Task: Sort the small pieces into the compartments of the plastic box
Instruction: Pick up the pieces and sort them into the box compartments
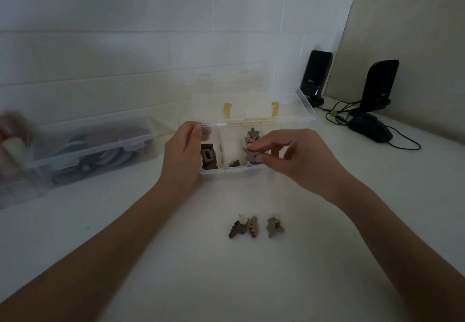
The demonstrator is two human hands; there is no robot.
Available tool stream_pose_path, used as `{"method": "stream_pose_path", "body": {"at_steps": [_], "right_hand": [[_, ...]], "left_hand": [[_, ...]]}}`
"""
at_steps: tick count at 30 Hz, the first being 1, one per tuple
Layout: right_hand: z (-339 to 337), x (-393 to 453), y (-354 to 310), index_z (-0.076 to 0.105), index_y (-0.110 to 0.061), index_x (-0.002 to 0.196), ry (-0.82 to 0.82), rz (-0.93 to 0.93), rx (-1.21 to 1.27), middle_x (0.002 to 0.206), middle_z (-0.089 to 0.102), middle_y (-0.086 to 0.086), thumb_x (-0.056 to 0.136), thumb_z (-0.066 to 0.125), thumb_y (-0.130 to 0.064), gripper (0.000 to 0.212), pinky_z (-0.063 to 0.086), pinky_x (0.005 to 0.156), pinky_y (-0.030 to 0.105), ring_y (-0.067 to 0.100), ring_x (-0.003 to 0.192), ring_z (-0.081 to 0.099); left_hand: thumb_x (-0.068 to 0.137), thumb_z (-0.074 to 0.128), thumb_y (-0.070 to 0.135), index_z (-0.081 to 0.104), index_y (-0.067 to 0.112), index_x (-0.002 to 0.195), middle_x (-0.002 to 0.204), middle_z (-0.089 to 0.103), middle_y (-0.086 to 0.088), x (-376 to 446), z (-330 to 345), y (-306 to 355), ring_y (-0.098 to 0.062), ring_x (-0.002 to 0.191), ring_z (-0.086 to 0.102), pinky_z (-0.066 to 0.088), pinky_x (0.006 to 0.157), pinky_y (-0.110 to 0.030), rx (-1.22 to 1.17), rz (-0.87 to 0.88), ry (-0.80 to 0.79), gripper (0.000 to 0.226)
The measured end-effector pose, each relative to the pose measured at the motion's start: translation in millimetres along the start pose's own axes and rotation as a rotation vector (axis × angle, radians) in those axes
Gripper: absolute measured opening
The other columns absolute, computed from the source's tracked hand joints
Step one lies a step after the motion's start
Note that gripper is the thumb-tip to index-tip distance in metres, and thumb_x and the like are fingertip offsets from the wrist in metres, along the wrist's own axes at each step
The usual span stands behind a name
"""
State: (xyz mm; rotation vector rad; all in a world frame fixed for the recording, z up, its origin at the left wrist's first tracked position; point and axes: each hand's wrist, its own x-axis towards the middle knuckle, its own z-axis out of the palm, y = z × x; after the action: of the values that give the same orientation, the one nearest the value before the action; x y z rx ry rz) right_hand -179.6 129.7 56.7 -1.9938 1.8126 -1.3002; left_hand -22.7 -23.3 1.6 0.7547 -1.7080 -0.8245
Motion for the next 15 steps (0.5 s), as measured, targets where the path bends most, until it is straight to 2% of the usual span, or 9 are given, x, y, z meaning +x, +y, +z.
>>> {"method": "stream_pose_path", "body": {"at_steps": [5, 10, 15], "right_hand": [[0.2, 0.7, 0.3, 0.075, -0.021, 0.088, 0.058, 0.014, 0.015, 0.076, 0.069, -0.016, 0.077, 0.072, -0.005, 0.019, 0.037, 0.050, 0.008, 0.000, 0.062, 0.055], [-0.7, 0.6, -1.0, 0.072, -0.025, 0.080, 0.108, -0.010, 0.031, 0.075, 0.067, -0.021, 0.076, 0.073, -0.006, 0.019, 0.039, 0.050, 0.010, 0.003, 0.061, 0.055], [-1.0, 1.5, 1.2, 0.072, -0.022, 0.080, 0.132, -0.009, -0.022, 0.075, 0.065, -0.022, 0.076, 0.073, -0.008, 0.014, 0.038, 0.051, 0.009, 0.003, 0.062, 0.055]], "left_hand": [[0.101, 0.039, 0.021, 0.063, 0.015, 0.095, 0.087, 0.065, 0.016, 0.4, 0.1, 0.3, 0.011, 0.082, 0.058, 0.043, 0.072, -0.006, 0.005, 0.001, -0.005, 0.025], [0.102, 0.039, 0.022, 0.063, 0.014, 0.096, 0.088, 0.065, 0.015, -1.8, 0.0, 1.5, 0.011, 0.082, 0.058, 0.043, 0.073, -0.006, -0.008, -0.003, -0.004, 0.026], [0.102, 0.038, 0.021, 0.062, 0.013, 0.097, 0.087, 0.064, 0.016, -2.9, -0.3, 4.5, 0.015, 0.080, 0.056, 0.042, 0.072, -0.003, 0.002, 0.011, -0.007, 0.026]]}}
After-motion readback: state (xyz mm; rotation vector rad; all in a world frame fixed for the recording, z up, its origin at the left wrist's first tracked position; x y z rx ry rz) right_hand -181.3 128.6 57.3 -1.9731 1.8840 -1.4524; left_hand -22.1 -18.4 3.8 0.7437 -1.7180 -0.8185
